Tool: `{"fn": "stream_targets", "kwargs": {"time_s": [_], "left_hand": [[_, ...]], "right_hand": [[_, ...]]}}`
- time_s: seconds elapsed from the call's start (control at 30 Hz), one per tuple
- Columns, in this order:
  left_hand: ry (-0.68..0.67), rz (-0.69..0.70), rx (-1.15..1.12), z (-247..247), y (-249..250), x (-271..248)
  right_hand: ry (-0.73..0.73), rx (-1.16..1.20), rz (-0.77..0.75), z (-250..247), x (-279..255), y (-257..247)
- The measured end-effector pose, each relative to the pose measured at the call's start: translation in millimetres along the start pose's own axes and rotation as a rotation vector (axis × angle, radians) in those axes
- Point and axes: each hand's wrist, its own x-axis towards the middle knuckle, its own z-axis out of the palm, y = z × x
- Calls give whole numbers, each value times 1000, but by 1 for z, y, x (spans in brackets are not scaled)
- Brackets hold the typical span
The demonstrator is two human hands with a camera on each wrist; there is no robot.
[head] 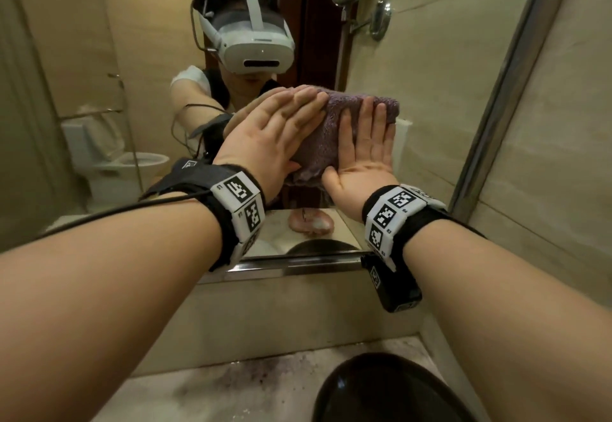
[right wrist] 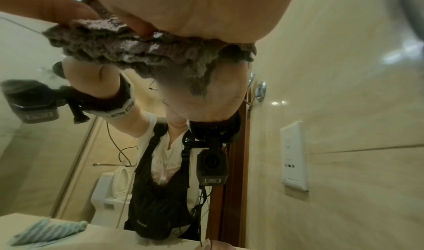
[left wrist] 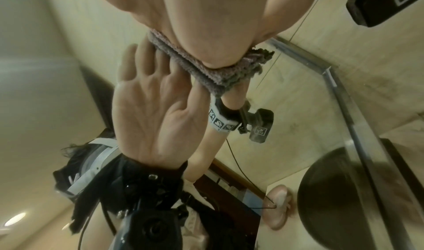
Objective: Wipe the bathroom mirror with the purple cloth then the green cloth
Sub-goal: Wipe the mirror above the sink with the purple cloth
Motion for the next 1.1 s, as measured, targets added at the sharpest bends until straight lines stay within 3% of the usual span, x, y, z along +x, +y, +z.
{"fn": "stream_targets", "kwargs": {"time_s": [0.33, 0.53, 0.8, 1.1], "left_hand": [[-93, -56, 34, 46, -63, -77], [-63, -52, 19, 70, -94, -110], [-44, -45, -25, 78, -94, -112], [-68, -40, -107, 77, -84, -109]], "right_hand": [[178, 2, -112, 30, 17, -103], [218, -19, -92, 40, 21, -154], [39, -89, -98, 32, 16, -150], [220, -94, -131, 50, 11, -134]]}}
